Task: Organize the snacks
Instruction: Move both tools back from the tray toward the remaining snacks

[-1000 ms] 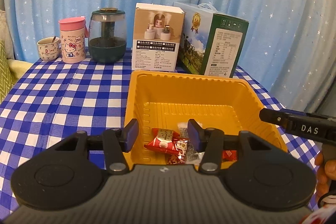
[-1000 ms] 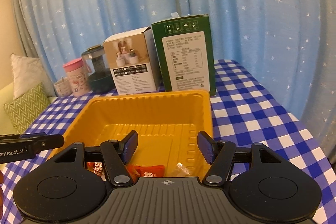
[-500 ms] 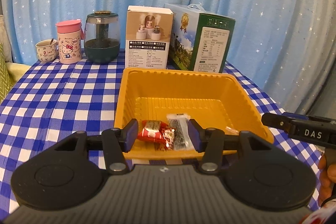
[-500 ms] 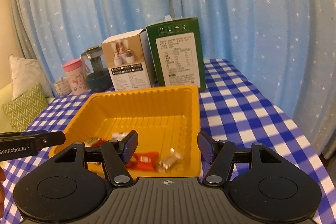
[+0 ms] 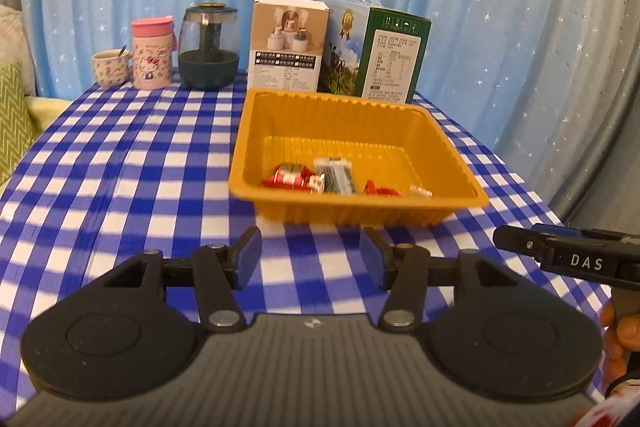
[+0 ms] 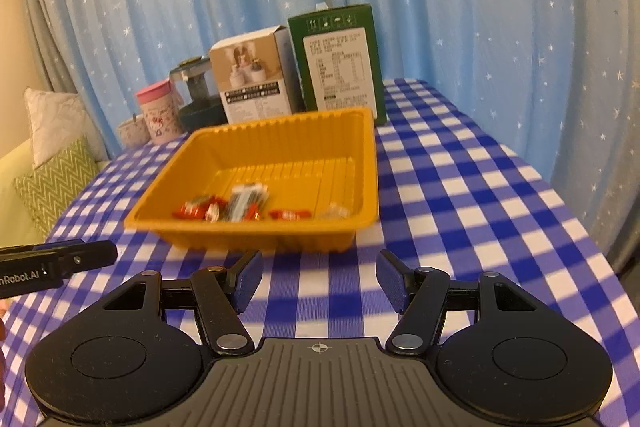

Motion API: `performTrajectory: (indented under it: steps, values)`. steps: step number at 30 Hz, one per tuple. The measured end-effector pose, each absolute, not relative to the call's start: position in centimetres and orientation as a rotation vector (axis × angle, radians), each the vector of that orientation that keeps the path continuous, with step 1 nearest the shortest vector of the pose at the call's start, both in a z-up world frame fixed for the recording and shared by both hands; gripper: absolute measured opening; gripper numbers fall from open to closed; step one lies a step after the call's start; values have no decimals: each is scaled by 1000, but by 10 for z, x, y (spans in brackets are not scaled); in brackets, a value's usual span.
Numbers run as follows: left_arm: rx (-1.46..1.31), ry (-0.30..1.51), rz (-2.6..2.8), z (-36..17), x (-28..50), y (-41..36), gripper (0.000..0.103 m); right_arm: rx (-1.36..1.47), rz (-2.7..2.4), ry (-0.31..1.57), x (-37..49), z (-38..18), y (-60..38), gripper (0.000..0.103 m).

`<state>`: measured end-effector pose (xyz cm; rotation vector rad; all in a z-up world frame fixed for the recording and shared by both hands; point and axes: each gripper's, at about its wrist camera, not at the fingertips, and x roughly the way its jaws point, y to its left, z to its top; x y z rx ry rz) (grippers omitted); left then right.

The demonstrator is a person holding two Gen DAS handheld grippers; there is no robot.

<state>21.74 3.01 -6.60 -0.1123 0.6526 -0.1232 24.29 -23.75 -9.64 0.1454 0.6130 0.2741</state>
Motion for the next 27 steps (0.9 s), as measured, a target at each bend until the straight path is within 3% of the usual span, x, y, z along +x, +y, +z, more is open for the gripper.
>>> performTrajectory:
  steps: [27]
  values:
    - [-66,748,-37,-100,135,61,56,67,336,712,162,-130,-235,63]
